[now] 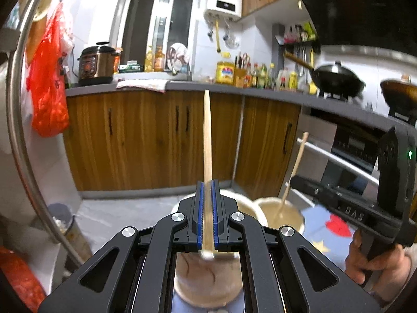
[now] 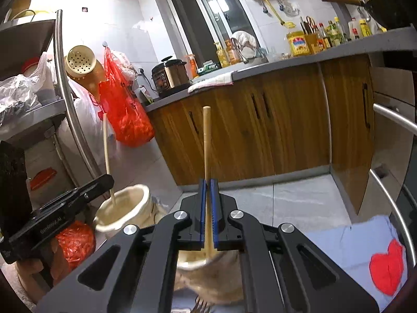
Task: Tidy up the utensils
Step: 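Lift both chopsticks and carry them over the ceramic holder's pots, then open the left tool over the larger pot while the right tool releases into the smaller pot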
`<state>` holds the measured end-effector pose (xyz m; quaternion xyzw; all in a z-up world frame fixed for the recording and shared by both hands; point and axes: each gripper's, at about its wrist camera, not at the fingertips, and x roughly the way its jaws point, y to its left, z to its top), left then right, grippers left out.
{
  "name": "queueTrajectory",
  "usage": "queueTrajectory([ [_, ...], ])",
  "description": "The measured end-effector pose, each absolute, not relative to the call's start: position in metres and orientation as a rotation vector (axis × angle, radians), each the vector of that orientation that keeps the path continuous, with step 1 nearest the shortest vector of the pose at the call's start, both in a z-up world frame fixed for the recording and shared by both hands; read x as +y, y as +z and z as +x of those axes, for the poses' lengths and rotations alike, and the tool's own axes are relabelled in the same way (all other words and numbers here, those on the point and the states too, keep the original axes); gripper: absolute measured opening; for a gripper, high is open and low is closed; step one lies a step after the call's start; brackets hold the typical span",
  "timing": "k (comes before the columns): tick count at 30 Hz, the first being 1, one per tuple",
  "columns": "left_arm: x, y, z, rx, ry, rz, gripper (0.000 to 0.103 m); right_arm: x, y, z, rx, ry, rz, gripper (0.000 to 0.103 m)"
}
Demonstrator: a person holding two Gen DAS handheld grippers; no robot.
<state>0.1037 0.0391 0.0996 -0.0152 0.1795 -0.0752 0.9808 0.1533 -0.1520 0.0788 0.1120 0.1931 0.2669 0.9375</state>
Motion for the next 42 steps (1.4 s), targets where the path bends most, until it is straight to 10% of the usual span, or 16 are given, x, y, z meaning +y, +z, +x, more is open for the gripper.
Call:
queueTrajectory([
  [15,0.038,0.087,0.103,0.434,-0.131,-0.031,0.007,-0.147,0.069,0.146,0.438,0.596,0.211,0.000],
  [24,0.037,0.098,0.093,0.402,-0.133,-0.024,0.043,-0.148,0.074,0.141,0.452,0.587,0.221,0.002],
  [37,0.029,0.115,0.040,0.386,-0.085,0.013,0.092,-0.175,0.104,0.080,0.402,0.544,0.154,0.086],
  [42,0.023,0.115,0.015,0.402,-0.057,-0.003,0.097,-0.188,0.108,0.044,0.359,0.510,0.111,0.098],
])
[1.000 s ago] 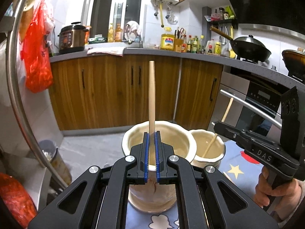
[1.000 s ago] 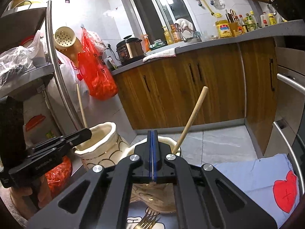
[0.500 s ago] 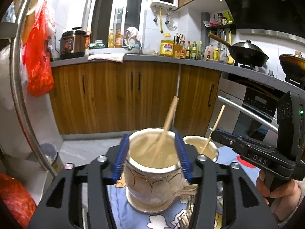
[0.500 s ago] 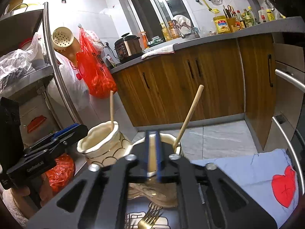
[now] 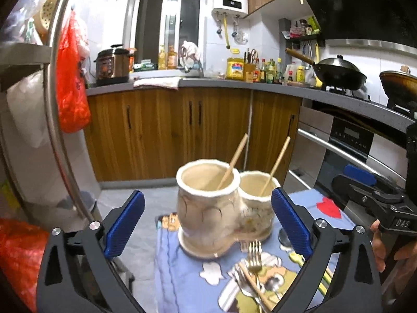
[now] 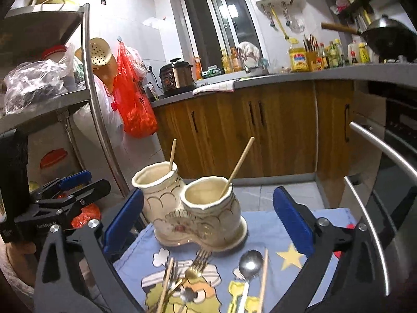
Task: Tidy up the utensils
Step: 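Open the left tool over the larger pot while the right tool releases into the smaller pot, then move both open tools back over the utensils on the cloth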
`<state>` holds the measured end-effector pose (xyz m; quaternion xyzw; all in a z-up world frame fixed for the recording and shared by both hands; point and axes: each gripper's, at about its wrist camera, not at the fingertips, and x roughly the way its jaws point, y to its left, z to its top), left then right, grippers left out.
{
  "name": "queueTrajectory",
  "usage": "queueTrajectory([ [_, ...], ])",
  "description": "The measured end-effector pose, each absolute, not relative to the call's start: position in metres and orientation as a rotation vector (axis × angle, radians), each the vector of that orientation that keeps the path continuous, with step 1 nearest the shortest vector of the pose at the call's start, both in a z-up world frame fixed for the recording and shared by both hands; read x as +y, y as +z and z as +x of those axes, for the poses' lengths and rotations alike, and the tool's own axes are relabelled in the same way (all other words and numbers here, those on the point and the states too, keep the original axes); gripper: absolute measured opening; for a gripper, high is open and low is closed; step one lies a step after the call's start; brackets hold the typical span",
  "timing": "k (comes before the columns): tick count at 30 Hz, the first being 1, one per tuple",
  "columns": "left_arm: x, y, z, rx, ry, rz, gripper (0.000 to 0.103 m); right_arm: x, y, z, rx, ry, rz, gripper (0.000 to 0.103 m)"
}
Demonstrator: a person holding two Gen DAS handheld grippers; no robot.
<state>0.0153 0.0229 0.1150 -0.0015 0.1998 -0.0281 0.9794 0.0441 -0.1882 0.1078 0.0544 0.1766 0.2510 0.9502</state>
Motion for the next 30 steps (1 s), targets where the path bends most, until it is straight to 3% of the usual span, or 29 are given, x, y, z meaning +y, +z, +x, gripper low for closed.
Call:
queueTrajectory([
  [11,0.011,0.097,-0.018,0.480,-0.038,-0.008,0.098,-0.217,0.098,0.010,0.370,0.286,0.048,0.098],
  [20,0.001,0.048,-0.014,0.602,-0.006,0.023,0.098,-0.234,0.067,0.013,0.455,0.219,0.041,0.098],
  [30,0.000,0.009,-0.006,0.687,-0.018,0.008,0.098,-0.239,0.014,0.038,0.683,0.249,0.020,0.098],
])
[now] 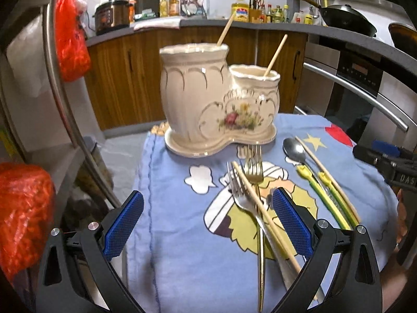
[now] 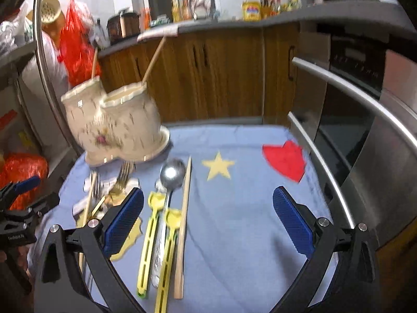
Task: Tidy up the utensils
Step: 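Move both open tools back over the utensils on the cloth, then close the right tool on a wooden chopstick while the left tool grasps a chopstick beside the forks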
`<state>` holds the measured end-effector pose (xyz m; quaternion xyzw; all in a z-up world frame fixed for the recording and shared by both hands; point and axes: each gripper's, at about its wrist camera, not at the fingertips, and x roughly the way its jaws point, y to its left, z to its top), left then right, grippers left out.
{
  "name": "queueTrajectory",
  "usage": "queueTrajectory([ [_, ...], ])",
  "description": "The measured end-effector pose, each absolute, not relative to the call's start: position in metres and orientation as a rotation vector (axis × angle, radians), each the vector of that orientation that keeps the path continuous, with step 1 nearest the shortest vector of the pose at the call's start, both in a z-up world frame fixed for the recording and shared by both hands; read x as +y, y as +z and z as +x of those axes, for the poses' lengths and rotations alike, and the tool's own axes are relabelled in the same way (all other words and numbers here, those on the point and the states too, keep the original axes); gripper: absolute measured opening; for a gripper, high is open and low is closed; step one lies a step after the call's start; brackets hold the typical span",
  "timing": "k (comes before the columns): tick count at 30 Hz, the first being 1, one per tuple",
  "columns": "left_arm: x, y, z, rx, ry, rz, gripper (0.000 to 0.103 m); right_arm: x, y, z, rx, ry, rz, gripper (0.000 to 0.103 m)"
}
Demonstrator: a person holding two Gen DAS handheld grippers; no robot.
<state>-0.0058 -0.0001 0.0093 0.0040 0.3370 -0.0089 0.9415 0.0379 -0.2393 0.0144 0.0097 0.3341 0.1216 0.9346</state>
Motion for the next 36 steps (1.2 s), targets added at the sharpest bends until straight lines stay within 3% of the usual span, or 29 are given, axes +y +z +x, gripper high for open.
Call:
queueTrajectory([
  [8,-0.012,-0.003,0.000,0.738,-0.067,0.043,0.098,-0.225,-0.008,0.041,0.774,0.279,-0.087,0.093],
  [16,-0.023,-0.006,0.002,0.745,-0.079,0.106,0.098,-0.226,-0.021,0.045,0.852,0.311,-0.086,0.047],
  [25,-0.029,-0.007,0.003,0.752,-0.101,0.107,0.098,-0.219,-0.020,0.045,0.880,0.370,-0.052,0.013],
  [36,-0.030,-0.007,0.003,0.758,-0.107,0.101,0.098,-0.208,-0.025,0.049,0.893,0.362,-0.104,0.012],
])
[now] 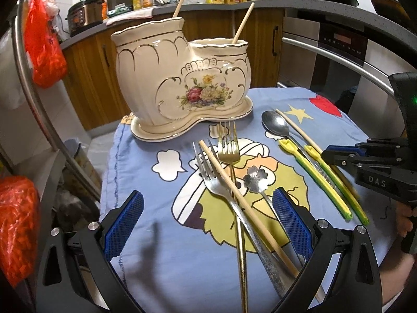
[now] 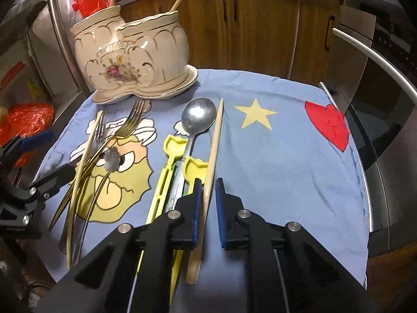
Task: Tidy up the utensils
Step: 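Close the right tool on a wooden chopstick while the left tool grasps a chopstick beside the forks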
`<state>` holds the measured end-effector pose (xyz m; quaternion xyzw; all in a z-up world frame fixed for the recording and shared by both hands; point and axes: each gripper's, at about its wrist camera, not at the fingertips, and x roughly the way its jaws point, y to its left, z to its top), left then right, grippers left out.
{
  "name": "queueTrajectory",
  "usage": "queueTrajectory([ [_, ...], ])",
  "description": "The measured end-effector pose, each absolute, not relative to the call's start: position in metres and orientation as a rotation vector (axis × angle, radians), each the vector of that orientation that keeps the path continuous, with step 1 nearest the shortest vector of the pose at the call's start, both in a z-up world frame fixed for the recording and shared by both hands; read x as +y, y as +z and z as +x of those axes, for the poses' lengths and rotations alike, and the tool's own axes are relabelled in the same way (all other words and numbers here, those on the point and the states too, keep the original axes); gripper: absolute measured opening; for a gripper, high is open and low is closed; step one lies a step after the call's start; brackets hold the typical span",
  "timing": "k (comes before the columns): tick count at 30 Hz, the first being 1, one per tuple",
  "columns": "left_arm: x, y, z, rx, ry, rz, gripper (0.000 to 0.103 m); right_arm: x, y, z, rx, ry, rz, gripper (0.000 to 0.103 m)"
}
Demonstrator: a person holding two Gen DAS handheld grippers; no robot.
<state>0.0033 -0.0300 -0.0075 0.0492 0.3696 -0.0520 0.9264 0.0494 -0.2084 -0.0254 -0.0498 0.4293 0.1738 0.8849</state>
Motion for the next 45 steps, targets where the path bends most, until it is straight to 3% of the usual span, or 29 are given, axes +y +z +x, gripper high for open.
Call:
queueTrajectory([
  [8,-0.031,-0.008,0.004,0.765,-0.120,0.097,0.098,-0.203,-0.027,0.059,0.901,0.364,-0.120,0.012],
  [12,-0.027,-0.009,0.005,0.784,-0.144,0.050,0.098,-0.210,-0.024,0.057,0.892,0.362,-0.069,0.006],
  [16,-0.028,-0.011,0.008,0.806,-0.164,0.011,0.093,-0.218,-0.012,0.051,0.842,0.357,-0.033,0.006],
  [17,-0.030,-0.011,0.008,0.799,-0.162,0.014,0.090,-0.219,-0.011,0.051,0.841,0.359,-0.027,0.006],
  [22,-0.041,-0.013,0.012,0.815,-0.177,0.028,0.049,-0.223,-0.010,0.048,0.843,0.367,-0.015,0.006],
  [24,-0.045,-0.016,0.014,0.831,-0.189,0.024,0.042,-0.225,-0.010,0.047,0.840,0.366,-0.015,0.006],
  [30,-0.055,-0.021,0.023,0.829,-0.137,0.077,0.027,-0.227,-0.011,0.044,0.840,0.372,-0.014,0.006],
  [45,-0.037,-0.014,0.025,0.800,-0.149,-0.053,0.005,-0.230,-0.002,0.038,0.800,0.390,0.021,0.006],
])
